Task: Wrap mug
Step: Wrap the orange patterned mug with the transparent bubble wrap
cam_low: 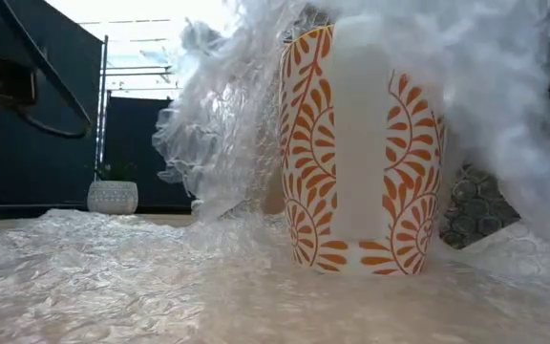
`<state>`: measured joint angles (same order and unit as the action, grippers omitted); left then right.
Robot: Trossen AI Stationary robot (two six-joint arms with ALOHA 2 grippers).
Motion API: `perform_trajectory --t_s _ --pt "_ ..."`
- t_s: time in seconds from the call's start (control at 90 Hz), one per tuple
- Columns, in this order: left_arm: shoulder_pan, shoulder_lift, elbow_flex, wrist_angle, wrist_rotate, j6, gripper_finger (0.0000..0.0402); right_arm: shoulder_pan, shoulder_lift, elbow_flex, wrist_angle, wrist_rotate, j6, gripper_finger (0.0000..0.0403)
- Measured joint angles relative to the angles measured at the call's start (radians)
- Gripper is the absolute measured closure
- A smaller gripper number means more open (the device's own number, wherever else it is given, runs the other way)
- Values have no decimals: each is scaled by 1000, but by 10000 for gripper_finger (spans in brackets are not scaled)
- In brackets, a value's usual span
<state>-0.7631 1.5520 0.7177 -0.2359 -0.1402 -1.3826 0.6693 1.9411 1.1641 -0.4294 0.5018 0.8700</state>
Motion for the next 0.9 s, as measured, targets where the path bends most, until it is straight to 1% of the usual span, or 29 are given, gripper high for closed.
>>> perform_trajectory --t_s 0.1,0.167,0.267,0.389,0.478,0.556,0.6,0.756,0.9 --pt "-2 55 0 96 -8 11 148 0 0 0 0 0 0 216" --pt "-1 80 5 128 -23 27 151 0 0 0 0 0 0 216" --pt "1 96 5 132 -52 27 179 0 0 0 0 0 0 216" --pt "2 99 4 125 -114 27 248 0 0 0 0 0 0 216" --pt "3 100 2 114 -147 35 312 0 0 0 0 0 0 216" --pt "3 102 2 106 -164 72 371 0 0 0 0 0 0 216" --pt "4 103 8 103 -176 96 389 0 0 0 0 0 0 216" --pt "6 83 42 109 -210 187 399 0 0 0 2 0 0 216" --pt "26 51 80 110 -251 282 401 0 0 0 4 0 0 216"
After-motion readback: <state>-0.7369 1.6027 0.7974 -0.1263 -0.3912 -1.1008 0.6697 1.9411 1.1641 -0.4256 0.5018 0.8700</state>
